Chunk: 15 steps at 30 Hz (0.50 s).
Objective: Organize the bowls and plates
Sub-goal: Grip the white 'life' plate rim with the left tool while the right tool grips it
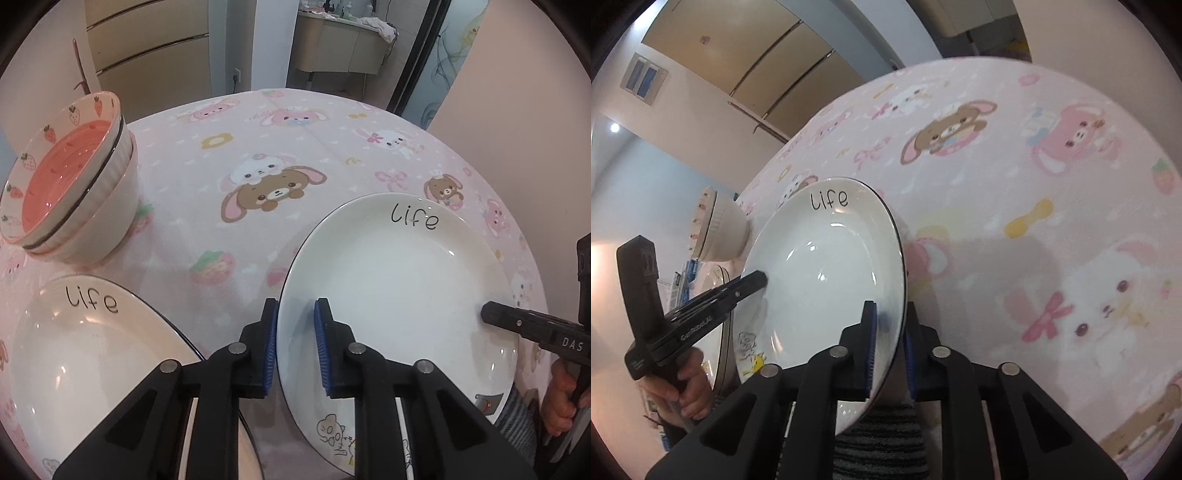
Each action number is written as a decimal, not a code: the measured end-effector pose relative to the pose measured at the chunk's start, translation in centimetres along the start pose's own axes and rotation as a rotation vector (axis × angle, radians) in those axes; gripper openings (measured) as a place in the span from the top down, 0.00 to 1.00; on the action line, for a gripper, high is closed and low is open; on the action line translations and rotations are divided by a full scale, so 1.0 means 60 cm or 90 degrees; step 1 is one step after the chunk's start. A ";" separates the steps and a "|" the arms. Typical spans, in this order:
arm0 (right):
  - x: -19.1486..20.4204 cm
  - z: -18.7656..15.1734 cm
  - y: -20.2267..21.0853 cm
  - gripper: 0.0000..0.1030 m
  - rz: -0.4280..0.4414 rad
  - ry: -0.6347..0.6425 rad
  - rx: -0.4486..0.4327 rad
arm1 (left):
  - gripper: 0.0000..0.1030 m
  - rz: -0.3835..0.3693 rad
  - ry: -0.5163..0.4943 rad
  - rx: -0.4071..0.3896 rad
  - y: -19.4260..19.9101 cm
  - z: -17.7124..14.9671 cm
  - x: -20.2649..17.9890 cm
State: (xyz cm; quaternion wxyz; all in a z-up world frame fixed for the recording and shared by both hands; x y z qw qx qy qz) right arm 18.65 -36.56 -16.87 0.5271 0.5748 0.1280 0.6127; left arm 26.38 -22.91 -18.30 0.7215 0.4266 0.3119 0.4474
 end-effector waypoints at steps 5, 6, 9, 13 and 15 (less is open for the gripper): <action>0.013 0.007 0.028 0.82 0.001 0.004 -0.004 | 0.84 0.002 0.002 -0.027 0.035 0.014 -0.008; 0.020 0.008 0.037 0.82 0.000 0.011 -0.009 | 0.84 -0.002 0.006 -0.031 0.043 0.016 -0.008; 0.040 0.013 0.058 0.82 0.005 0.028 -0.014 | 0.84 -0.003 0.016 -0.044 0.070 0.022 -0.007; 0.074 0.021 0.083 0.81 0.014 0.043 -0.026 | 0.84 0.014 0.030 -0.063 0.108 0.028 0.003; 0.094 0.018 0.096 0.75 0.009 0.056 -0.034 | 0.84 0.016 0.036 -0.076 0.127 0.027 0.007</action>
Point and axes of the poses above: each gripper's, at about its wrist camera, not at the fingertips, and y roughly against the way its jaws point, x to its left, z to its top, the point moved 10 cm from there along -y, roughly the way its jaws point, and after that the axes turned 5 degrees about z, right-handed, at the moved point
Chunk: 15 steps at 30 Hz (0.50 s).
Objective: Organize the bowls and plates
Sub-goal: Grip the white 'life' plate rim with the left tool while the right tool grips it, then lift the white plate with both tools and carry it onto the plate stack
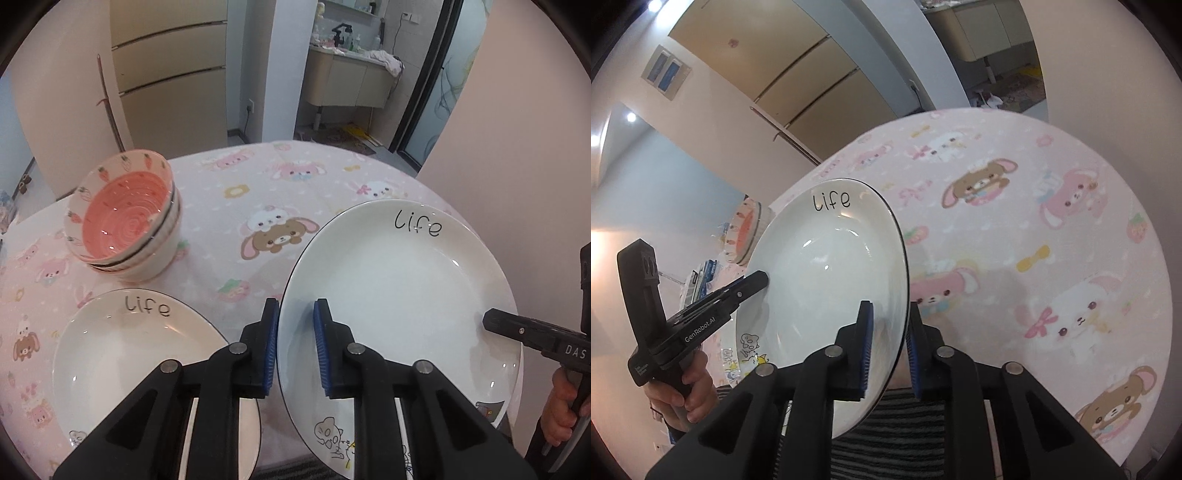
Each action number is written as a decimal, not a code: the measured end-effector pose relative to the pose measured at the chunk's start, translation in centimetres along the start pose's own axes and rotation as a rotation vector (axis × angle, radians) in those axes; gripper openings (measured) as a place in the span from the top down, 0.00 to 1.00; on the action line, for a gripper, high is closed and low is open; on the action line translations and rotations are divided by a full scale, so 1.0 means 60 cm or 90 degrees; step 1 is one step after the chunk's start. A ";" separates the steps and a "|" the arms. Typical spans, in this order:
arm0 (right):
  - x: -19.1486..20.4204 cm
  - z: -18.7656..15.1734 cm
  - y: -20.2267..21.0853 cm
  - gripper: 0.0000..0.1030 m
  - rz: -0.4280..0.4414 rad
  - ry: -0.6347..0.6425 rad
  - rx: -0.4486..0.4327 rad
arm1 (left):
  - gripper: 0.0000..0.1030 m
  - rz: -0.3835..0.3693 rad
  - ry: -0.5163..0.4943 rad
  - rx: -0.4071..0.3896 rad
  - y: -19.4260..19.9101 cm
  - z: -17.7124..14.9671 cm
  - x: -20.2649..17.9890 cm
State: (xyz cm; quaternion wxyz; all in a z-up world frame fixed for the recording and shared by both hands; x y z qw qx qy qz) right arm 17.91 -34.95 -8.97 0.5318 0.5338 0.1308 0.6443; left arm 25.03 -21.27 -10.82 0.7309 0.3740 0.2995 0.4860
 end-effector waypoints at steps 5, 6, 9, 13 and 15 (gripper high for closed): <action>0.040 0.001 0.025 0.71 0.000 0.030 -0.017 | 0.83 0.006 0.016 -0.014 0.039 0.000 0.013; 0.050 0.001 0.028 0.71 0.003 0.034 -0.018 | 0.84 0.008 0.021 -0.013 0.042 0.001 0.016; 0.081 0.007 0.033 0.71 -0.001 0.055 -0.035 | 0.84 0.016 0.030 -0.018 0.063 0.003 0.031; 0.130 0.004 0.035 0.71 -0.011 0.103 -0.054 | 0.83 0.027 0.050 -0.033 0.097 -0.003 0.065; 0.157 0.001 0.028 0.71 -0.010 0.117 -0.058 | 0.84 0.032 0.066 -0.038 0.111 -0.010 0.086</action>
Point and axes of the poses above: each gripper's, at about its wrist camera, not at the fingertips, and y roughly against the way its jaws point, x to its left, z to its top, the point moved 10 cm from there along -y, roughly the way its jaws point, and after that the axes turned 5 degrees about z, right-handed, at the moved point
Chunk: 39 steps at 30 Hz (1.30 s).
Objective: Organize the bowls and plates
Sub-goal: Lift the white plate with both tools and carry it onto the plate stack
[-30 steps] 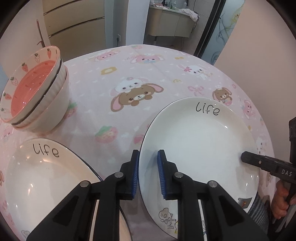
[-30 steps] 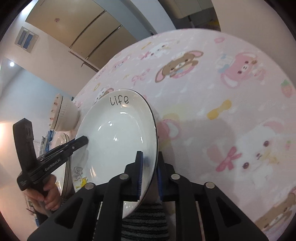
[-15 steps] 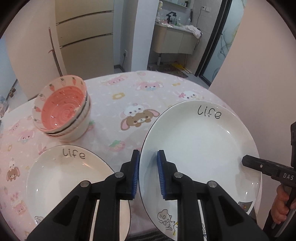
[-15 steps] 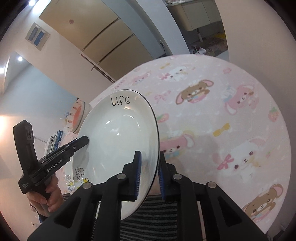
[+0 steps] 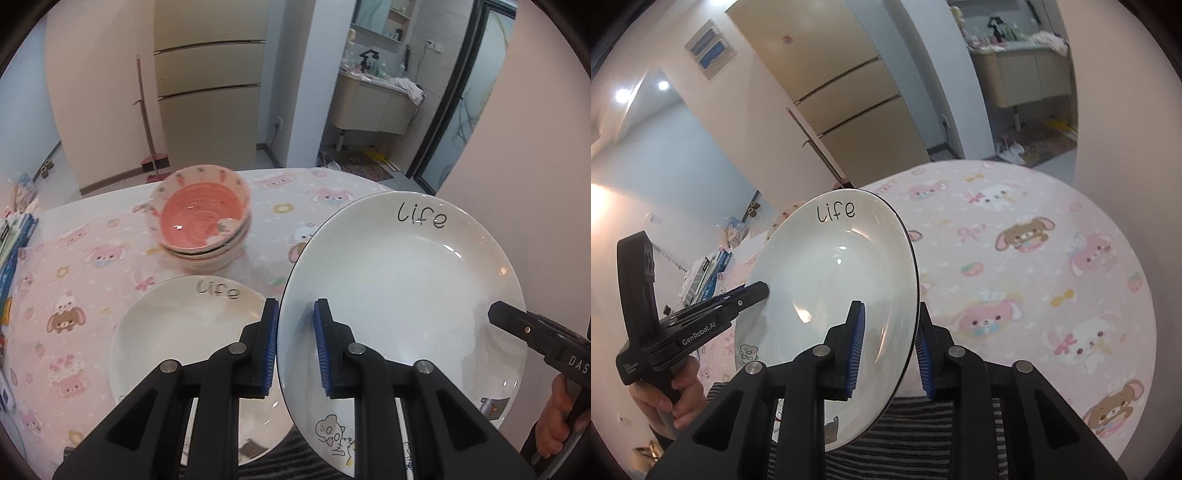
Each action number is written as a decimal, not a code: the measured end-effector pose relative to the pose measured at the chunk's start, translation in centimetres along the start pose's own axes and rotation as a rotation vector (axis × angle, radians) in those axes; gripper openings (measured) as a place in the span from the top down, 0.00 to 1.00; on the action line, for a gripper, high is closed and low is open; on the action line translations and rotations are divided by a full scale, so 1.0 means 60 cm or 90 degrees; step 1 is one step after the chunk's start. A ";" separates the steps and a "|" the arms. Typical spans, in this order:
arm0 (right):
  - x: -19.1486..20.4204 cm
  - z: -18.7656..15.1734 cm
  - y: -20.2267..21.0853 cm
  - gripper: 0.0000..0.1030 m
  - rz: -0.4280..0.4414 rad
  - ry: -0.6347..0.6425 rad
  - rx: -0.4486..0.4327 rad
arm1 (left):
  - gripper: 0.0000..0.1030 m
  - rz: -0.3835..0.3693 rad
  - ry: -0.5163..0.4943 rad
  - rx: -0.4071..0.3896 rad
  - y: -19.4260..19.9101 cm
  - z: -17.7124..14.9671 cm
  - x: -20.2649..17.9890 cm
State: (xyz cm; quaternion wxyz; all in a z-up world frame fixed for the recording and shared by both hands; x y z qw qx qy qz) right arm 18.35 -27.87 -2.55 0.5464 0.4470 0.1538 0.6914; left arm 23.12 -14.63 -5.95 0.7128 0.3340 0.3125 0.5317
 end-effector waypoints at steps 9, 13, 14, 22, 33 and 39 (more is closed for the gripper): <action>0.099 -0.013 -0.057 0.71 0.053 0.008 0.061 | 0.84 0.026 0.064 -0.028 0.044 -0.015 0.115; 0.136 -0.023 -0.082 0.71 0.059 0.024 0.071 | 0.84 0.044 0.082 -0.039 0.061 -0.026 0.162; 0.147 -0.026 -0.089 0.71 0.061 0.027 0.073 | 0.84 0.053 0.082 -0.040 0.063 -0.030 0.172; 0.192 -0.039 -0.123 0.71 0.064 0.045 0.090 | 0.84 0.064 0.110 -0.039 0.070 -0.059 0.235; 0.196 -0.067 -0.180 0.71 0.069 0.057 0.129 | 0.84 0.085 0.125 -0.021 0.031 -0.090 0.270; 0.198 -0.082 -0.210 0.71 0.049 0.084 0.129 | 0.83 0.096 0.141 0.028 -0.028 -0.126 0.291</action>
Point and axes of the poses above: each gripper's, at about its wrist camera, not at the fingertips, and y roughly against the way its jaws point, x to its left, z to its top, the point moved 10 cm from there along -y, roughly the way its jaws point, and after that the axes turned 5 degrees about z, right-handed, at the moved point
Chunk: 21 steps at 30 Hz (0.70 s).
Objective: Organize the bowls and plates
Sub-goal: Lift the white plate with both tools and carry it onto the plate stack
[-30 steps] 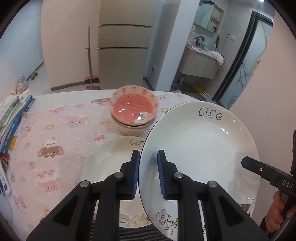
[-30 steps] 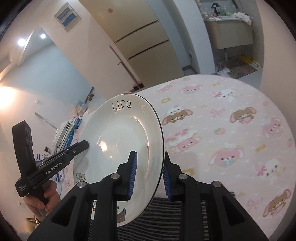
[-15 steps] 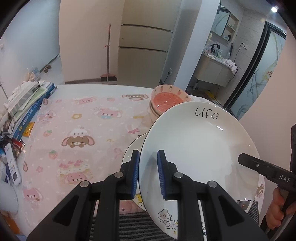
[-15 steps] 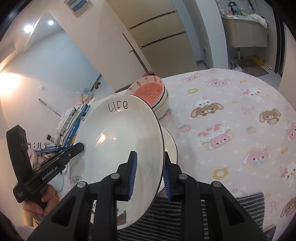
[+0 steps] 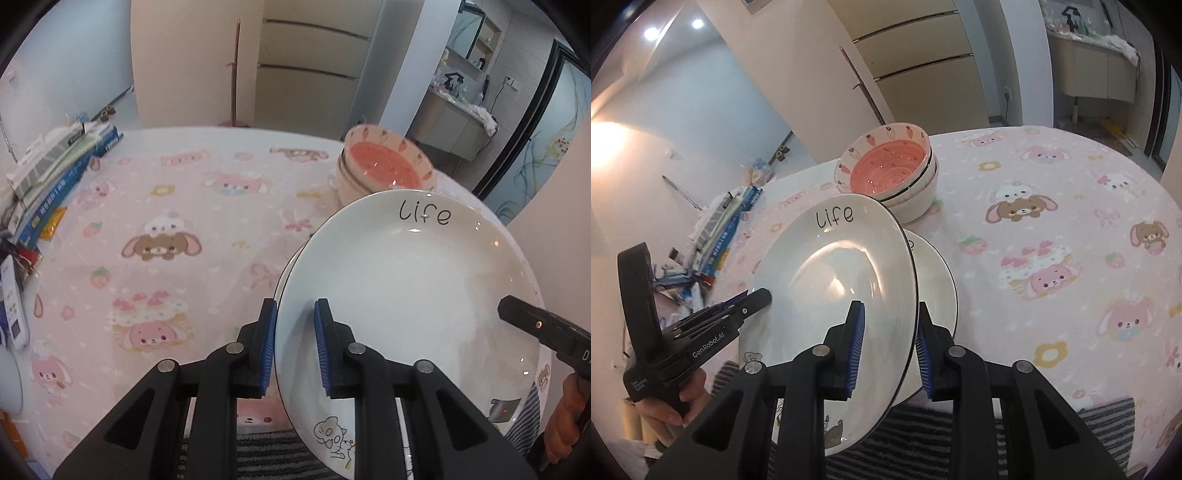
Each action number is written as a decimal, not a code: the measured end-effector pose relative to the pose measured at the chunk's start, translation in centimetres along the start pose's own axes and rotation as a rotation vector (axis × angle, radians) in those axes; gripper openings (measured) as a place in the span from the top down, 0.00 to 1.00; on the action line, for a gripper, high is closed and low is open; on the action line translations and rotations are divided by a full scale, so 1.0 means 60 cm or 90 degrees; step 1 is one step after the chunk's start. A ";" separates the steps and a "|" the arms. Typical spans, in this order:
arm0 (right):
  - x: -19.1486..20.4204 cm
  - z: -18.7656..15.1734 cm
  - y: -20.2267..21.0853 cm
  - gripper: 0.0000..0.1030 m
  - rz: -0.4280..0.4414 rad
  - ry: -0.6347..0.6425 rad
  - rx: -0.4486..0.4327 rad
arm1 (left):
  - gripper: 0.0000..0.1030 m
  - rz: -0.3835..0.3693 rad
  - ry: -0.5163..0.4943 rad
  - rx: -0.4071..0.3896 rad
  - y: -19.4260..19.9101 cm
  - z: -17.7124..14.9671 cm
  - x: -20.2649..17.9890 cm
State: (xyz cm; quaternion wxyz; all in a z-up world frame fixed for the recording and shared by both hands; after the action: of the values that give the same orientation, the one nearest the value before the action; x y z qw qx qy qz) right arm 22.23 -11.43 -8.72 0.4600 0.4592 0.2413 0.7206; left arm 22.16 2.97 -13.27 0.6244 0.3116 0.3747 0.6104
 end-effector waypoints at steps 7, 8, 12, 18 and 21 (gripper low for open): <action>-0.009 -0.006 -0.027 0.71 -0.015 0.004 -0.009 | 0.83 0.046 -0.026 -0.002 -0.026 -0.015 0.004; -0.008 -0.006 -0.028 0.71 -0.027 0.014 -0.011 | 0.83 0.064 -0.038 -0.007 -0.027 -0.018 0.001; -0.016 -0.009 -0.027 0.71 -0.066 0.046 -0.025 | 0.83 0.084 -0.068 -0.008 -0.037 -0.029 -0.010; -0.030 -0.035 -0.042 0.71 -0.076 0.049 0.015 | 0.83 0.122 -0.095 -0.031 -0.037 -0.028 -0.016; -0.031 -0.038 -0.046 0.71 -0.088 0.060 0.017 | 0.83 0.122 -0.097 -0.033 -0.037 -0.028 -0.016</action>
State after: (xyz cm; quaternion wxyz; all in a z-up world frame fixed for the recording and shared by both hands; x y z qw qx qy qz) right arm 21.68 -11.65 -12.71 0.4908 0.4133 0.3031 0.7046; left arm 21.96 1.78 -15.95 0.5979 0.3752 0.2784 0.6513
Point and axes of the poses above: each gripper's, at about its wrist camera, not at the fingertips, and y roughly against the way its jaws point, x to its left, z to its top, the point moved 10 cm from there along -y, roughly the way its jaws point, and after that the axes turned 5 degrees about z, right-handed, at the moved point
